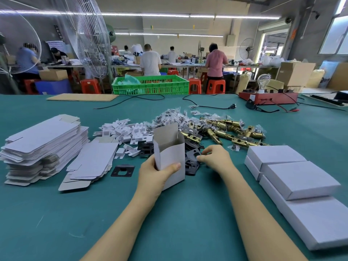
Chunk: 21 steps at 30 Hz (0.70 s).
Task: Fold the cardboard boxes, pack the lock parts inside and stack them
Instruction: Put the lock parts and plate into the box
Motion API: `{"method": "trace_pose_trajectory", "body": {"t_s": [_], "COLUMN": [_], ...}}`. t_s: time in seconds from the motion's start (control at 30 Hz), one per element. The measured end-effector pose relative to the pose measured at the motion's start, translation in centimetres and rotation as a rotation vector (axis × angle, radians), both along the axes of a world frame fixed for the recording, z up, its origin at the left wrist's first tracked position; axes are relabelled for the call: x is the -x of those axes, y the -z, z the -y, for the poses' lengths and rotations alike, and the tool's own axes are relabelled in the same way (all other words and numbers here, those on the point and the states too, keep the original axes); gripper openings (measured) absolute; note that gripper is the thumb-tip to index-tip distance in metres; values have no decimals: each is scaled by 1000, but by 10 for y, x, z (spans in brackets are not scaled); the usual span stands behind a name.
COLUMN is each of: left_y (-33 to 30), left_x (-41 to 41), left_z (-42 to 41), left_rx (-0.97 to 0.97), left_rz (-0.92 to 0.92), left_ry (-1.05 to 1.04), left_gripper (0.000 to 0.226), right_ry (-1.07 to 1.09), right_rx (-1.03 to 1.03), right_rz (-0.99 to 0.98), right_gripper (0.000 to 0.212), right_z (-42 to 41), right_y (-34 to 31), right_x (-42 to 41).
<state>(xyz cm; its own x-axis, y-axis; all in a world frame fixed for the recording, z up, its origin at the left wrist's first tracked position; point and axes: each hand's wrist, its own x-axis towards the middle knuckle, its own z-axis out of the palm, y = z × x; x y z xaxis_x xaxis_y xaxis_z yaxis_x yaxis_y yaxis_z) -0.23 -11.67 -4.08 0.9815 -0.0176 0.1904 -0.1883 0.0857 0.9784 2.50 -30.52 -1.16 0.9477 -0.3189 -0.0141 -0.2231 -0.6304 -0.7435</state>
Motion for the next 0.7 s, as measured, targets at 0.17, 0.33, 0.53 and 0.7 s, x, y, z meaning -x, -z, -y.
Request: {"method": "trace_pose_trajectory", "body": {"t_s": [0.17,0.33,0.53,0.7], "left_y": [0,-1,-1,0], "left_x": [0,1,0,0], "left_z": [1,2,2,1], "left_rx": [-94,-85,-70,-67], "left_rz": [43,41,28,39], "left_ry": [-3,3,11,35], "left_gripper": [31,32,32,32], "right_ry": [8,-4,24,58], "right_rx": [64,-252,-620,-705], "right_rz": [-9,-7,53,126], "right_gripper": [31,15,16,13], "right_z": [-2,9,19,26], "right_y": [7,7,3,2], "right_x": [-6,-9,-7,-5]}}
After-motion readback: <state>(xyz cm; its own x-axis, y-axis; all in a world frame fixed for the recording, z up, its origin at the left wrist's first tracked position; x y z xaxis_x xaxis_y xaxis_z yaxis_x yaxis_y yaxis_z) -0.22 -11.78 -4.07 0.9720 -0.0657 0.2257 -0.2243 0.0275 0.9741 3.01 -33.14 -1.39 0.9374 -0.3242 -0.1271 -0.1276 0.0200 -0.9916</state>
